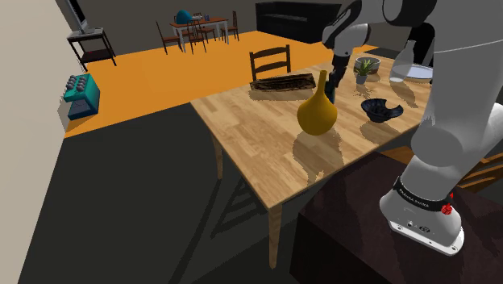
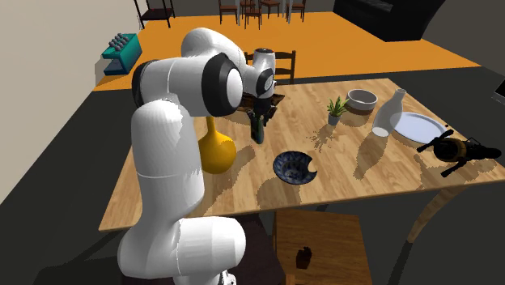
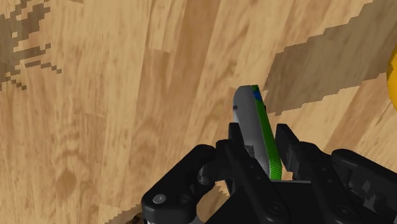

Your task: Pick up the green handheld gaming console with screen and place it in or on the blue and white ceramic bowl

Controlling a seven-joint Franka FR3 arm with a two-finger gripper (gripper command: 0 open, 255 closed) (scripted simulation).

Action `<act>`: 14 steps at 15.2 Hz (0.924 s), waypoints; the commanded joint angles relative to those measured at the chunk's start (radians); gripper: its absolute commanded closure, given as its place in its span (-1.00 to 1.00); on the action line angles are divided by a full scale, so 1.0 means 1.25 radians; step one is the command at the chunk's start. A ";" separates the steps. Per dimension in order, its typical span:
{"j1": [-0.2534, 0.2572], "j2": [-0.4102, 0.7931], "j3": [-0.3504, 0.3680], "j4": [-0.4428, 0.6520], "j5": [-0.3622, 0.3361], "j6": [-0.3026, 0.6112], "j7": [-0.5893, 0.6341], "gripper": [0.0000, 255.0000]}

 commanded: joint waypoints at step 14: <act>0.011 -0.069 -0.018 0.073 -0.042 -0.135 0.029 1.00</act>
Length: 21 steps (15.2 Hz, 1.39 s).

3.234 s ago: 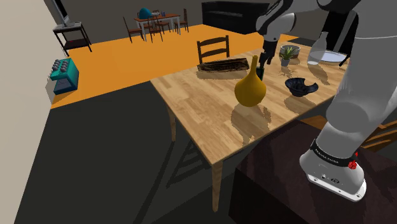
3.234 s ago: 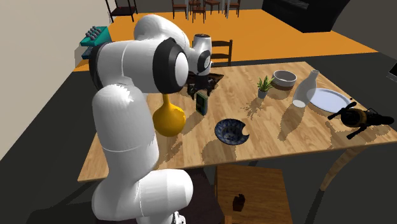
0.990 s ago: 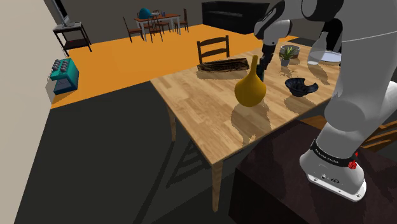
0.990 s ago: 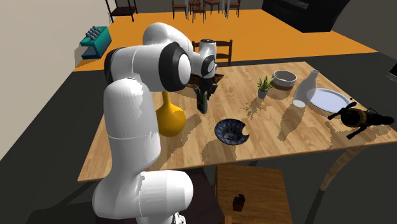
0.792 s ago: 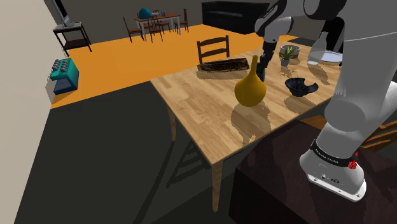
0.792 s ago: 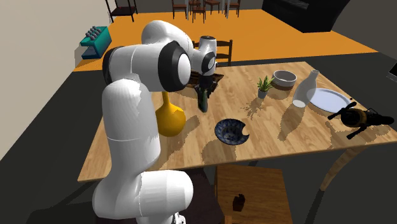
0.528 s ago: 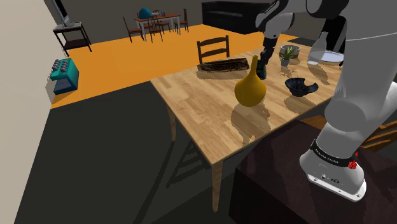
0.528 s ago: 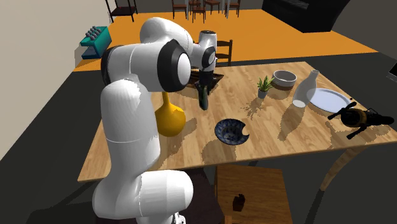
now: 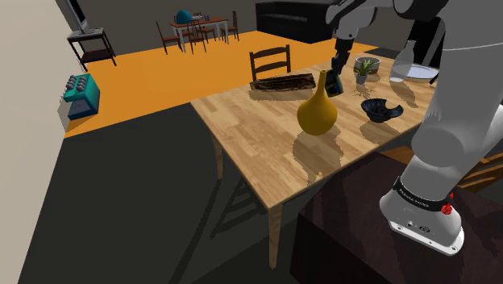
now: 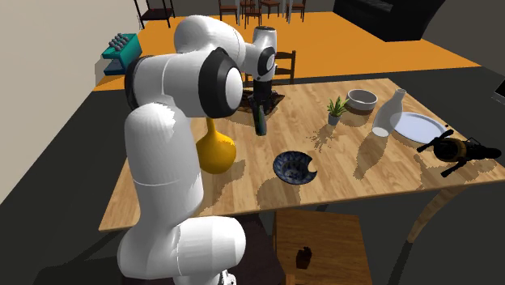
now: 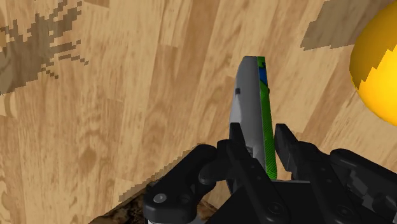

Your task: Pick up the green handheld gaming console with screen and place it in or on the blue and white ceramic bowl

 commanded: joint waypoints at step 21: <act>-0.061 -0.282 -0.090 -0.187 -0.134 -0.066 -0.107 1.00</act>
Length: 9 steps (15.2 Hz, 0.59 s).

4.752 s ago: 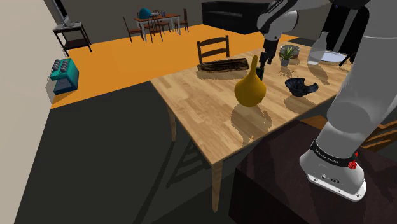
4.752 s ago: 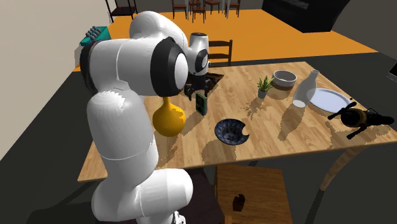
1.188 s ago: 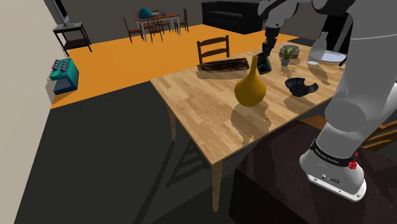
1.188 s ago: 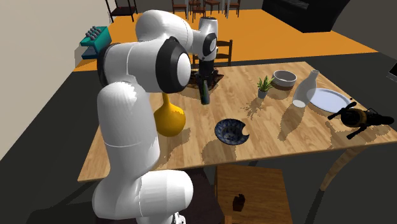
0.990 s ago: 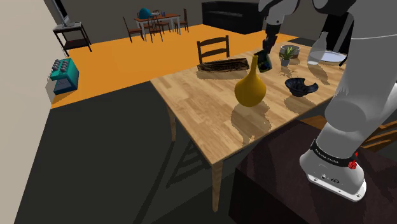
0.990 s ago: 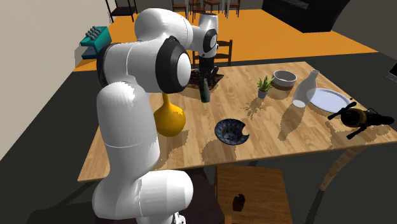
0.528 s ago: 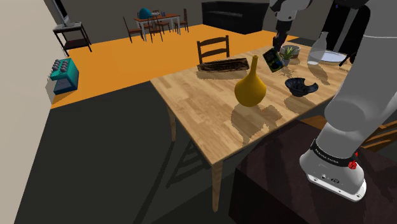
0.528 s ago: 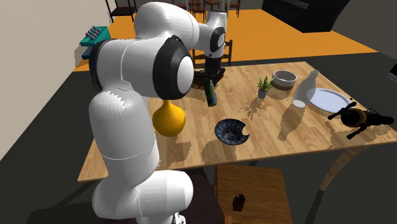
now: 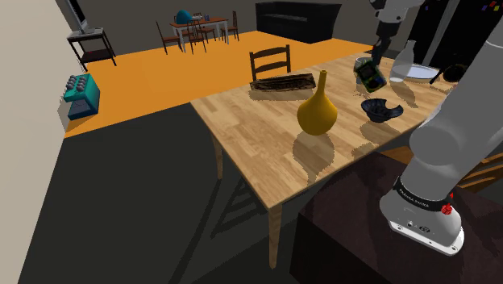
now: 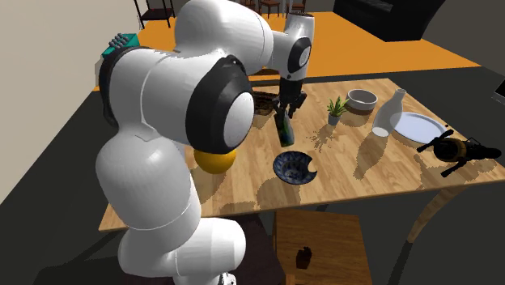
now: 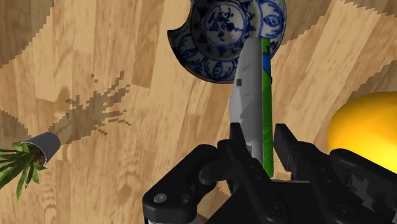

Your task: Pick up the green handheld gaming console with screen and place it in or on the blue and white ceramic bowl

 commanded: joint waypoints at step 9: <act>-0.073 -0.132 -0.069 -0.087 -0.082 -0.023 -0.108 1.00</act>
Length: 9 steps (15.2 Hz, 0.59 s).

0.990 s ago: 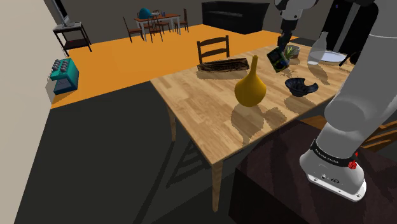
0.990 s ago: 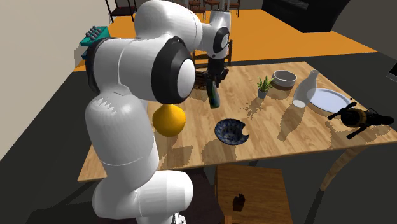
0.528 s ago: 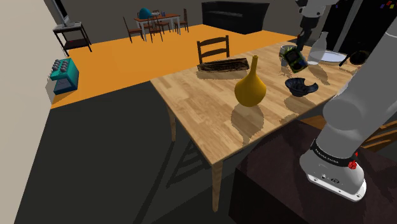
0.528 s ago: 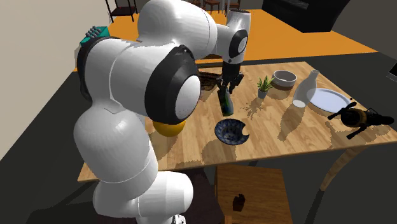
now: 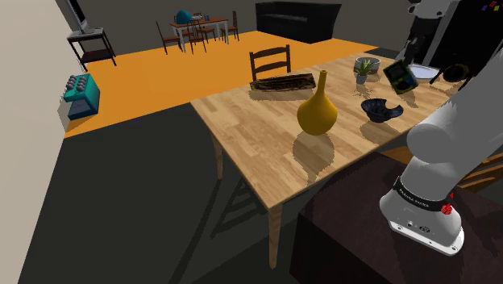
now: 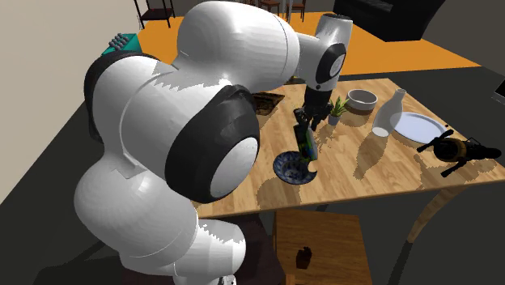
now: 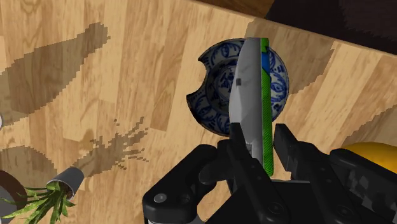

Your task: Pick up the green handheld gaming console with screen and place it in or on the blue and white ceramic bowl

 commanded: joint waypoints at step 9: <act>-0.005 0.023 -0.016 -0.080 0.009 0.099 -0.021 1.00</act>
